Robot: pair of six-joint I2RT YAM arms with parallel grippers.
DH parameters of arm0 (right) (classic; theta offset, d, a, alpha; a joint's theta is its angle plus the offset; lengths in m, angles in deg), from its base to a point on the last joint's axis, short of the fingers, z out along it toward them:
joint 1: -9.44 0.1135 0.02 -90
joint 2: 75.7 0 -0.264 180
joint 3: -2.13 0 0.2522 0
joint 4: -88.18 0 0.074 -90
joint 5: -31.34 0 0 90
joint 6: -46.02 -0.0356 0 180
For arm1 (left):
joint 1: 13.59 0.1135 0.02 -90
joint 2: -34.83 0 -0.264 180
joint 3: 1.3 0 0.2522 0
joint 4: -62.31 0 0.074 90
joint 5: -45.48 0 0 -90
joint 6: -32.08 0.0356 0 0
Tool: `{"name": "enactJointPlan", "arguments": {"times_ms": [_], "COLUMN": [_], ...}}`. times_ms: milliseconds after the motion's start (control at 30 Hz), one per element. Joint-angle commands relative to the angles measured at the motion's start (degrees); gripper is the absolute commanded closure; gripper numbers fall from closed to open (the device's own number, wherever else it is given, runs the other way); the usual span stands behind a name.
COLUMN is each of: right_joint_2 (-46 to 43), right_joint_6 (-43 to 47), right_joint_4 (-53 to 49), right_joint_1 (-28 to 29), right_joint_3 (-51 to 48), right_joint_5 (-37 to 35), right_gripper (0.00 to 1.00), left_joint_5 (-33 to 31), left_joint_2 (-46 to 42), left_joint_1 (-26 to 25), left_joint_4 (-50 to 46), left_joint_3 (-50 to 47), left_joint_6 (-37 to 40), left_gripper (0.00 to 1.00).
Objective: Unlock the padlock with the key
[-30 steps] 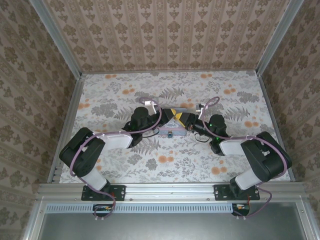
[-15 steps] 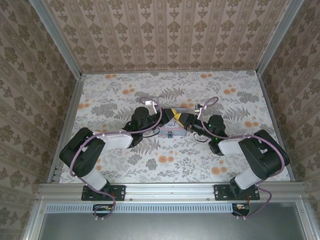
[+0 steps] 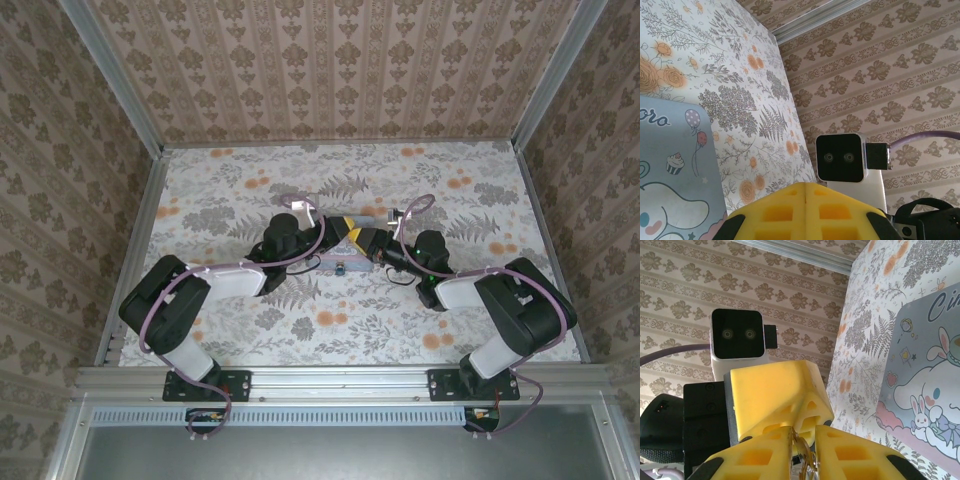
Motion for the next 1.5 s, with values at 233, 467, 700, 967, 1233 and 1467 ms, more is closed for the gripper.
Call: {"name": "enactJointPlan", "arguments": {"times_ms": [233,467,700,967,1233,1467], "right_joint_2": [0.47,0.05,-0.14,-0.5,-1.51,-2.62], "right_joint_6": [-0.29,-0.33,-0.9,-1.3,-1.34,-1.34], "right_joint_4": [3.38,3.26,3.22,2.89,1.34,-0.14], "right_joint_1": [0.3,0.04,-0.14,-0.21,-0.36,-0.49], "right_joint_3": [0.54,-0.15,-0.67,-1.13,-1.99,-2.8], "right_joint_5": [0.67,-0.79,-3.06,-4.83,-6.71,-8.71], "right_gripper": [0.85,1.0,1.0,1.0,1.0,1.0], "left_joint_5": [-0.68,-1.42,-2.22,-3.92,-5.76,-7.98], "left_joint_2": [-0.75,-1.2,-1.56,-2.05,-2.94,-4.31], "left_joint_1": [-0.31,-0.3,-0.62,-1.42,-2.47,-3.62], "left_joint_4": [1.97,2.69,3.8,5.48,5.54,4.74], "left_joint_3": [1.18,0.18,-1.04,-2.4,-3.1,-4.1], "left_joint_6": [-0.16,-0.43,-0.87,-1.13,-0.69,-0.08], "left_gripper": [1.0,1.0,1.0,1.0,1.0,1.0]}}
